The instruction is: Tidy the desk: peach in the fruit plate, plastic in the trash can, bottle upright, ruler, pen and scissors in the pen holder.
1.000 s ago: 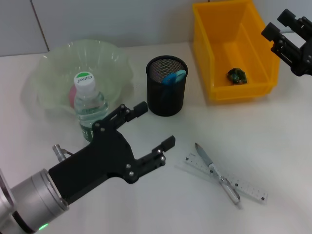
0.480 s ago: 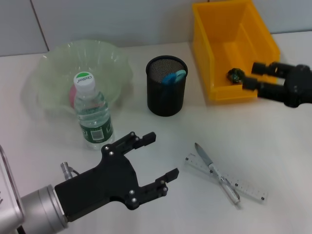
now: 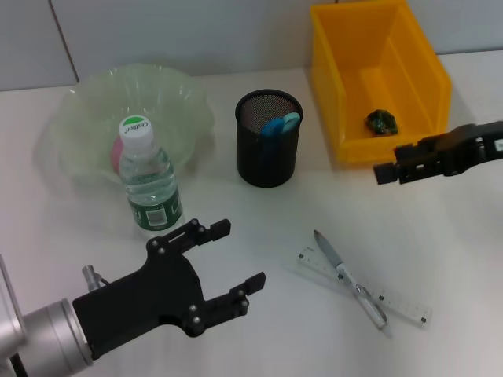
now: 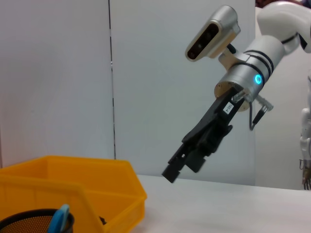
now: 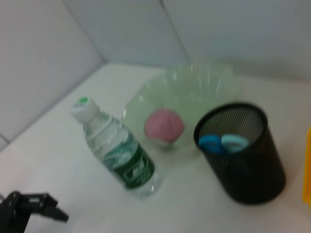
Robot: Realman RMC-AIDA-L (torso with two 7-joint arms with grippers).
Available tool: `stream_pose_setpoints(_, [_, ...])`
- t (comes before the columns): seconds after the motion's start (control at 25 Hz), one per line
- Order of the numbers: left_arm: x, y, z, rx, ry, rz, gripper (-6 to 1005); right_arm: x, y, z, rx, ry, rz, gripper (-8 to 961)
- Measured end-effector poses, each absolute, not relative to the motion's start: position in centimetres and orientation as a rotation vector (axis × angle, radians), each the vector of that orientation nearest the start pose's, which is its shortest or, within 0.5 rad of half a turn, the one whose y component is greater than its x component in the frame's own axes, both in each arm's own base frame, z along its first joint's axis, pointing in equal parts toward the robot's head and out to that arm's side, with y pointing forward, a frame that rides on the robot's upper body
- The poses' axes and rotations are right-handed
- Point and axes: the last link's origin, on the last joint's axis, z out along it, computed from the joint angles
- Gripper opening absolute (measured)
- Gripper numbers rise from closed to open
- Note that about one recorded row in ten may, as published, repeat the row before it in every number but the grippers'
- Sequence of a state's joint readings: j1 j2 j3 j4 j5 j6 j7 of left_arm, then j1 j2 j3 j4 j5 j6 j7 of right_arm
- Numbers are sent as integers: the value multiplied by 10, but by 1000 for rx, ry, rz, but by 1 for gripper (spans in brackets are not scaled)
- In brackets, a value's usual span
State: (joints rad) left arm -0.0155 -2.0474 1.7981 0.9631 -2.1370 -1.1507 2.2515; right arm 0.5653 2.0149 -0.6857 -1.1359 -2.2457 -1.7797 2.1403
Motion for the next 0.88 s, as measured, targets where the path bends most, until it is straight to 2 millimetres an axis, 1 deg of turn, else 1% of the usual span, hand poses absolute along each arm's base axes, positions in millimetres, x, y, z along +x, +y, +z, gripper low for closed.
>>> stream_pose_setpoints(0.04, [-234,234,-68,-2577,-229,-903,785,225,350,86,-2690,1156,230,826])
stream_pose_setpoints(0.08, [-235,234,-67,-2573,-236,-903,785,225,350,86,-2690,1156,230,826])
stream_pose_setpoints(0.2, [-236,235,-65,-2567,-249,-905,785,210,356,81,-2708,1167,54,826])
stream_pose_setpoints(0.24, [-236,235,-65,-2567,-249,-905,785,210,356,81,-2708,1167,54,826])
stream_pose_setpoints(0.28, [-236,235,-65,-2567,-249,-905,785,202,359,77,-2712,1168,-60,826])
stream_pose_setpoints(0.32, [-240,237,-61,-2558,-275,-900,785,197,362,75,-2712,1168,-111,826])
stream_pose_setpoints(0.36, [-240,237,-61,-2558,-275,-900,785,192,365,72,-2708,1169,-159,826])
stream_pose_setpoints(0.52, [-245,237,-57,-2547,-300,-896,785,175,374,63,-2680,1150,-338,826])
stream_pose_setpoints(0.56, [-245,237,-57,-2547,-300,-896,785,175,374,63,-2680,1150,-338,827])
stream_pose_setpoints(0.6, [-251,233,-52,-2535,-324,-911,785,166,377,55,-2679,1106,-425,827])
stream_pose_setpoints(0.64, [-253,232,-51,-2532,-329,-922,785,166,377,55,-2679,1106,-425,827])
stream_pose_setpoints(0.68, [-253,232,-51,-2532,-329,-922,785,157,378,46,-2689,1070,-476,827])
stream_pose_setpoints(0.72, [-254,231,-50,-2530,-334,-926,785,157,378,46,-2689,1070,-476,827])
stream_pose_setpoints(0.76, [-254,231,-50,-2530,-334,-926,785,153,378,41,-2698,1055,-492,827])
stream_pose_setpoints(0.8, [-256,231,-51,-2528,-340,-929,785,147,377,32,-2721,1022,-528,827])
stream_pose_setpoints(0.84, [-256,231,-51,-2528,-340,-929,785,147,377,32,-2721,1022,-528,827])
stream_pose_setpoints(0.88, [-257,232,-51,-2528,-338,-925,785,144,375,22,-2740,981,-573,827])
